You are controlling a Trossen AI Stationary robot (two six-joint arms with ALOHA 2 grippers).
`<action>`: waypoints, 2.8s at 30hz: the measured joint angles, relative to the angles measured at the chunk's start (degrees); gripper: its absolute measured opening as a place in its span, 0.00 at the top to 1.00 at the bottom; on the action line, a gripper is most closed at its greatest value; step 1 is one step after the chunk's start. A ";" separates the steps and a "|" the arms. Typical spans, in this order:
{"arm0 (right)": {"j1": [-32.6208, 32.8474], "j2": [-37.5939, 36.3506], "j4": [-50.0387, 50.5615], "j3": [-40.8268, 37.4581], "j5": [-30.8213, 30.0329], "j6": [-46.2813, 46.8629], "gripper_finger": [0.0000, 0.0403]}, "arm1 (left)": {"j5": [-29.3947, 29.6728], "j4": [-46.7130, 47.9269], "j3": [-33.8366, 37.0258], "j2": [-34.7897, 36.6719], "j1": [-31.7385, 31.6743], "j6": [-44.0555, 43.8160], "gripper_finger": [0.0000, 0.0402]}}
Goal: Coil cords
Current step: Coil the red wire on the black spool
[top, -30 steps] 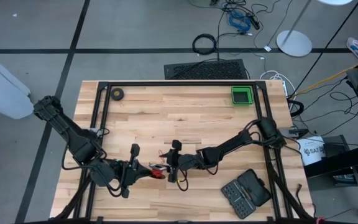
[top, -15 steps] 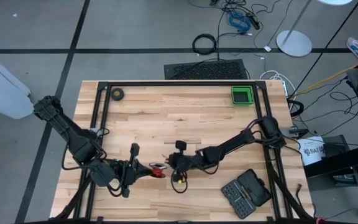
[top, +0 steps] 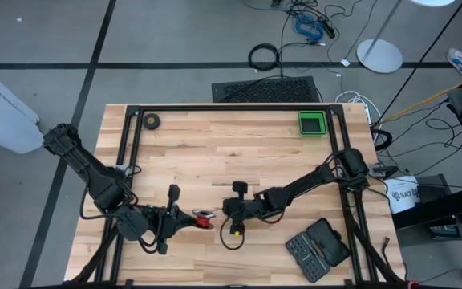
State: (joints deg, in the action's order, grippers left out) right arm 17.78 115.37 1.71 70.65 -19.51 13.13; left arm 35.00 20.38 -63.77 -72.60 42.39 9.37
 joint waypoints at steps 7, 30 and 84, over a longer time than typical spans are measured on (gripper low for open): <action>0.79 -3.22 5.70 -0.02 0.52 2.06 1.00 | 0.02 1.43 -0.02 -0.02 0.00 -0.64 0.98; 17.63 -27.12 28.96 -0.02 -2.71 12.61 1.00 | 0.10 10.50 -0.02 -0.02 -0.14 -8.92 0.98; 14.01 -18.86 2.80 12.13 -22.15 -26.17 1.00 | -30.55 -5.18 1.53 -9.51 -7.15 3.10 0.98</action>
State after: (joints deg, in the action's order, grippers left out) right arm 31.79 96.51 4.51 82.78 -41.66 -13.04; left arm 4.45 15.20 -62.24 -82.11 35.24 12.47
